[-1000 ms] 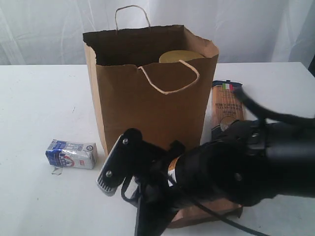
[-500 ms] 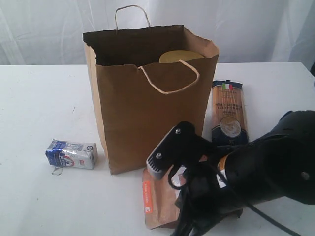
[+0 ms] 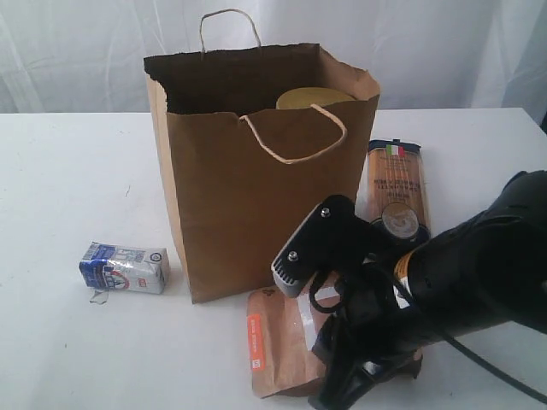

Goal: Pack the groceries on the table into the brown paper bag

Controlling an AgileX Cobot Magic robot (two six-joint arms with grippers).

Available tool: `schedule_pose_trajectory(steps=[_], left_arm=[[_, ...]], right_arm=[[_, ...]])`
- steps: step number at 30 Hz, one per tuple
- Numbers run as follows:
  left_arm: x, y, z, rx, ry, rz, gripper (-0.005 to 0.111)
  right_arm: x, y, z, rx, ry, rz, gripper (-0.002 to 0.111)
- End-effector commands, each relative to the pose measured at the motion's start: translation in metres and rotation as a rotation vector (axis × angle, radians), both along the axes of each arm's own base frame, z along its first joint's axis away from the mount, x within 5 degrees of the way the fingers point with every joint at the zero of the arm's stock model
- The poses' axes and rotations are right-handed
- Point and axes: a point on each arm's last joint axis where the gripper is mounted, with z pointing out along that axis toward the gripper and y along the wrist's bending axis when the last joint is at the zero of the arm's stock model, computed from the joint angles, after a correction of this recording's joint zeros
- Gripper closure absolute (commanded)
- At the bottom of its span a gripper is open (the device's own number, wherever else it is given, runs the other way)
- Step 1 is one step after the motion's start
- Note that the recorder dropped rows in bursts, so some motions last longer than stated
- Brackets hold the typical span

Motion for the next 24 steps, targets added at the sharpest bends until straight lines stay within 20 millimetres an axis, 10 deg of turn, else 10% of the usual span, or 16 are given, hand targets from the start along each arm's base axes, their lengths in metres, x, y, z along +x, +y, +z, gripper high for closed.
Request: schedule_pose_trajectory(steps=[1,13,24], left_arm=[[0.0,0.0,-0.001,-0.009,0.0,0.006,0.107],[0.0,0.0,-0.001,-0.009,0.0,0.006,0.107],[0.0,0.0,-0.001,-0.009,0.0,0.006,0.107]], right_arm=[[0.001,0.013,0.011,0.067,-0.059,0.058,0.034],[0.007,0.069,-0.03,-0.058,-0.076,0.299,0.025],[0.033,0.104,-0.047,-0.067,0.099,0.036,0.028]])
